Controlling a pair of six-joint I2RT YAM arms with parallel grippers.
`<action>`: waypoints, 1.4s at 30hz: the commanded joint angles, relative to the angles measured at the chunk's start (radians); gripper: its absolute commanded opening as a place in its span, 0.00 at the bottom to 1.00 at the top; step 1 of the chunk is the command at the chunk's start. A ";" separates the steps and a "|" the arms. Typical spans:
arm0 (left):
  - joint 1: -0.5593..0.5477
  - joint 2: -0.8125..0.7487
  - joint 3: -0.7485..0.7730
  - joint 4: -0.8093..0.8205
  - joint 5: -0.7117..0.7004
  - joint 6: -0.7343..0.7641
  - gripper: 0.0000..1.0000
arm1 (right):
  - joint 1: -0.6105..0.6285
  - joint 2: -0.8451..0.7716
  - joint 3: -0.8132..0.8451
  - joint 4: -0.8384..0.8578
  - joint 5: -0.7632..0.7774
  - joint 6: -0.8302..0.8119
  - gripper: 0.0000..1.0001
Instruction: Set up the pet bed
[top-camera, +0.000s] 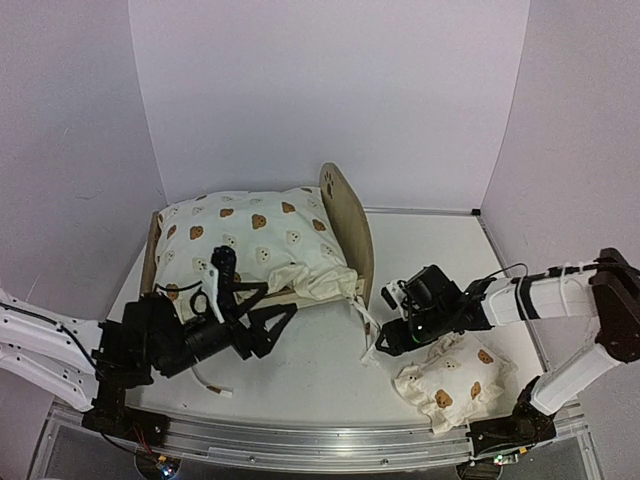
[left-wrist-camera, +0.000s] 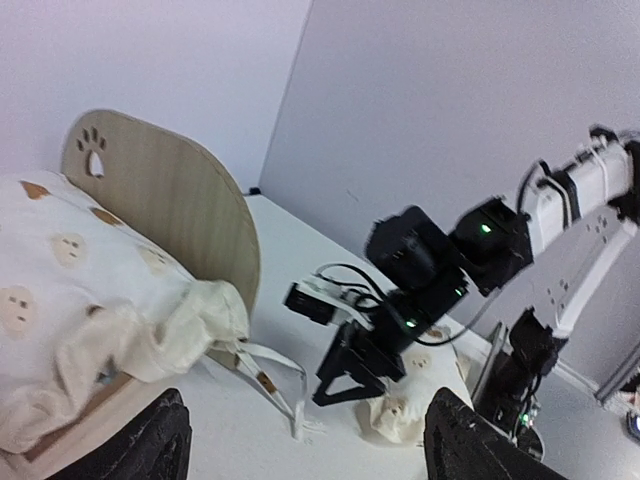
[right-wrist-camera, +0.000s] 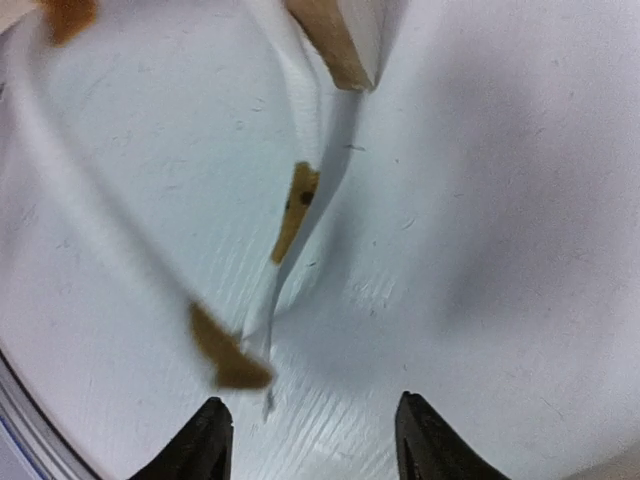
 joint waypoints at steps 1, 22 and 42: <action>0.097 -0.244 0.088 -0.461 -0.123 -0.124 0.84 | -0.001 -0.176 0.119 -0.158 -0.025 -0.100 0.65; 0.447 -0.046 0.302 -1.046 0.108 -0.171 0.84 | 0.213 0.360 0.784 -0.068 0.304 -0.426 0.60; 0.456 0.046 0.186 -1.000 0.103 -0.154 0.14 | 0.213 0.245 0.617 -0.180 0.340 -0.393 0.00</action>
